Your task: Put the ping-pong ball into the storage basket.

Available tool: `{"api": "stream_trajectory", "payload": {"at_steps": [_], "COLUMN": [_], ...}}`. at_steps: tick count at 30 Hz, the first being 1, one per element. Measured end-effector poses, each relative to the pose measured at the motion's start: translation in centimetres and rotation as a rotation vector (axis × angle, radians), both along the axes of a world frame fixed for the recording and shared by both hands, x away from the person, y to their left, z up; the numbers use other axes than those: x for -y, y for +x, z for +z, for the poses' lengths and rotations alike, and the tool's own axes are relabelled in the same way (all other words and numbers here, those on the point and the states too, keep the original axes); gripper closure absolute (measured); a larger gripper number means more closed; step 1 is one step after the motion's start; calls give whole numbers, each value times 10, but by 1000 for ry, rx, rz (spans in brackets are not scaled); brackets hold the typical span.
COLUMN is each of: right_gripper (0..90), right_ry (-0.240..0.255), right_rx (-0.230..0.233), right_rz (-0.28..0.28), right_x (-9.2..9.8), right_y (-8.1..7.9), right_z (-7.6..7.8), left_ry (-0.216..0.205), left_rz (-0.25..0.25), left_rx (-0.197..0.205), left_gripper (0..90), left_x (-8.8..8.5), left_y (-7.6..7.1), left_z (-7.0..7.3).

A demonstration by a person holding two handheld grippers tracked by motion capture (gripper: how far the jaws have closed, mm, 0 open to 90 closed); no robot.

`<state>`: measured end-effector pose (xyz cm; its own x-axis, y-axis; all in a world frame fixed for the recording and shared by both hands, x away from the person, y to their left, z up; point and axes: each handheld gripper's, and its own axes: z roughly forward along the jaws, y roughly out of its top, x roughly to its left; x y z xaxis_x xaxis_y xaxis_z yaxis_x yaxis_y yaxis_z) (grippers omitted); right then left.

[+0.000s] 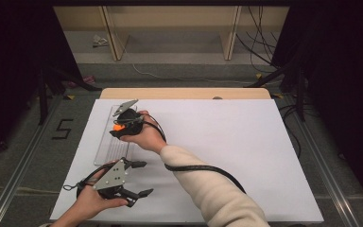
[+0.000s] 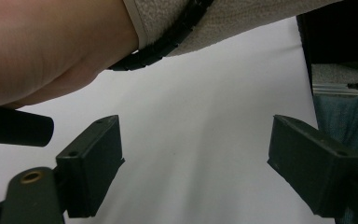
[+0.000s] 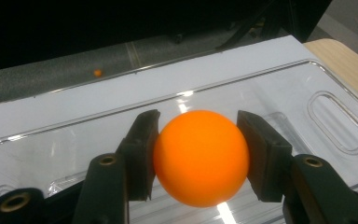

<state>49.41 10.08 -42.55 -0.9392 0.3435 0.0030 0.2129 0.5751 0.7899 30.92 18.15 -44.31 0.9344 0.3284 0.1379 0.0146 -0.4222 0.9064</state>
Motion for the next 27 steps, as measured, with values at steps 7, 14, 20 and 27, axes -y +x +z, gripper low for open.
{"api": "stream_trajectory", "payload": {"at_steps": [7, 14, 20, 27], "right_gripper": [511, 511, 511, 510], "right_ry": [-8, -14, -19, -25], "right_rx": [-6, -8, -16, -21], "right_rz": [7, 8, 6, 9], "right_x": [-1, -1, 2, 3], "right_y": [-1, -2, -3, -3], "right_z": [-5, -6, -9, -12], "left_ry": [0, 0, 0, -1], "left_rz": [-1, -1, -1, 0], "left_rx": [-1, -1, -1, -1], "left_gripper": [171, 171, 170, 170], "left_x": [0, 0, 0, 0], "left_y": [0, 0, 0, 0], "left_z": [0, 0, 0, 0]}}
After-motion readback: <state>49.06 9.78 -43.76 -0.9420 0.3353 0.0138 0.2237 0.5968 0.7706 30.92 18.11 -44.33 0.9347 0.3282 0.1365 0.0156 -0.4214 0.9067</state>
